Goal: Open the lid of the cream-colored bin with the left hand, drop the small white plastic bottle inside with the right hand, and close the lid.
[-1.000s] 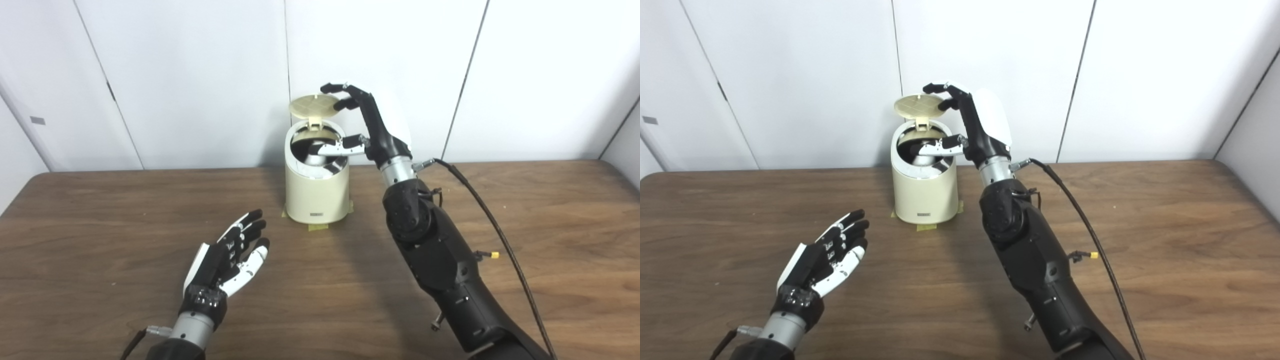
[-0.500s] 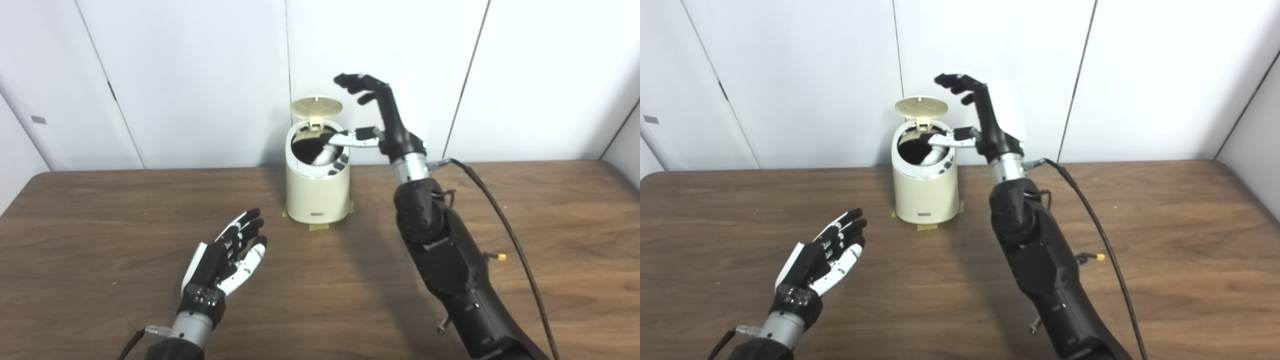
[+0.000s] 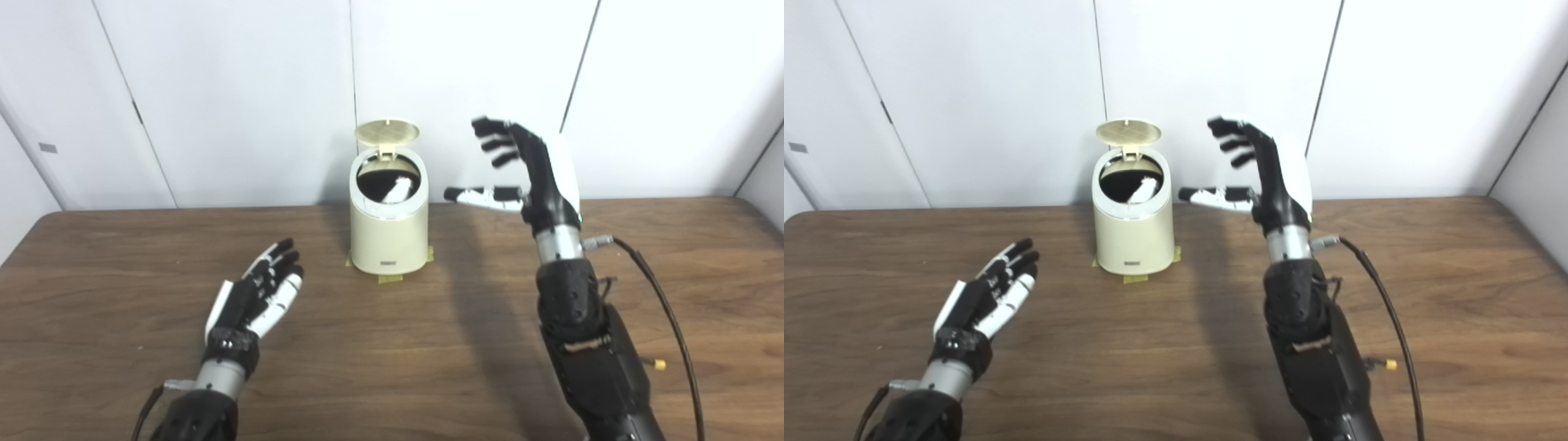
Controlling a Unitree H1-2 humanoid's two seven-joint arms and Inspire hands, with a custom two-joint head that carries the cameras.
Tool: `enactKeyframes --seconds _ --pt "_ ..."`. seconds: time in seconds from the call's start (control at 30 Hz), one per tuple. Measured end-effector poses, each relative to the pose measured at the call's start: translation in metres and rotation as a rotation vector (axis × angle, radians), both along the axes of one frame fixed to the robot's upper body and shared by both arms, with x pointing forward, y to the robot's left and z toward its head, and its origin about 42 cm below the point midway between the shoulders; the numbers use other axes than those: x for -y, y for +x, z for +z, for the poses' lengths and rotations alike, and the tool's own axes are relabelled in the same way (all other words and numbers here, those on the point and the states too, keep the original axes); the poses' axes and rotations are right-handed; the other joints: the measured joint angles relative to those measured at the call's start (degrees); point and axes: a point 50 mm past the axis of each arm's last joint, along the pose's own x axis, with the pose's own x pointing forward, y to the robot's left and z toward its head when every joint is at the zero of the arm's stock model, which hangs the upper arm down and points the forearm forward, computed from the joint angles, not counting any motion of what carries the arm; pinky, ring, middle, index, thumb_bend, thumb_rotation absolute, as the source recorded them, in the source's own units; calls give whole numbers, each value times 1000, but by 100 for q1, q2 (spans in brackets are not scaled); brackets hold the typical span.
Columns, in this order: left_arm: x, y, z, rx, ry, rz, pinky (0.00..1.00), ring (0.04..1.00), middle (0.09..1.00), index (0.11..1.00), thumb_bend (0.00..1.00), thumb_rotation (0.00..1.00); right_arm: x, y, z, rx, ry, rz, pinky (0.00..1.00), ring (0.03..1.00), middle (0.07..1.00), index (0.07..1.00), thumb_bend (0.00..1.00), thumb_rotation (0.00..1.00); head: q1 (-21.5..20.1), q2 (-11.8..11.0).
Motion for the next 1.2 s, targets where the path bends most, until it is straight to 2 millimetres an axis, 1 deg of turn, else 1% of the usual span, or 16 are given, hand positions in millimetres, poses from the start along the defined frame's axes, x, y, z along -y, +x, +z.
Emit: enactKeyframes --seconds 0.1,0.17,0.2,0.27,0.33,0.43,0.47,0.63,0.77,0.8,0.83,0.9,1.0,1.07,1.13,1.2 --pt "-4 11 7 19 -6 17 924 915 917 942 316 426 7 -12 -9 -59 57 -1 559 677 726 706 557 413 -9 -9" --pt "-4 17 13 36 -13 13 895 901 916 944 292 471 11 -21 -17 -105 96 -1 560 675 730 718 529 441 -9 0" --pt "-4 21 16 42 -16 13 892 900 914 941 290 497 12 -27 -21 -122 111 4 571 682 736 724 525 451 -9 0" --pt "-4 31 22 55 -16 14 901 907 916 936 296 563 14 -36 -29 -161 137 17 586 700 756 743 503 433 18 0" --pt "-3 42 31 75 -10 6 918 920 926 944 325 626 16 -45 -40 -198 167 21 597 721 784 761 488 450 35 0" --pt "-4 61 45 101 18 -16 935 934 937 946 355 616 19 -58 -57 -253 217 31 625 752 825 797 470 504 26 -9" --pt "-4 66 50 110 24 -21 935 932 935 938 363 605 20 -62 -62 -273 234 33 652 777 841 808 470 529 26 -9" --pt "2 91 69 131 48 -53 948 948 944 946 360 594 20 -79 -82 -362 316 47 694 818 870 837 413 613 88 -18" --pt "12 110 80 132 81 -110 948 945 941 931 391 616 14 -87 -86 -398 343 75 718 845 893 864 390 681 97 -44" --pt "15 113 84 137 88 -121 946 943 933 919 400 624 13 -88 -86 -401 355 83 728 853 895 874 373 740 97 -61" --pt "17 117 89 143 97 -134 945 943 930 915 405 637 12 -88 -87 -404 362 89 734 857 896 877 365 771 97 -62" --pt "21 126 97 149 126 -164 940 939 927 914 412 662 12 -90 -89 -413 374 99 746 863 899 882 346 804 97 -70" --pt "28 136 106 150 164 -194 927 932 918 904 429 646 11 -94 -94 -427 386 97 748 861 897 877 317 815 123 -88" --pt "35 145 109 139 192 -220 929 935 918 911 412 672 8 -96 -96 -434 380 93 726 849 892 876 319 839 123 -88" --pt "42 151 114 138 219 -249 917 925 907 898 402 661 5 -97 -98 -439 364 93 712 841 889 876 331 850 123 -88" --pt "49 156 121 146 229 -267 914 920 900 890 391 676 2 -97 -99 -445 358 97 700 836 888 875 344 862 132 -105"
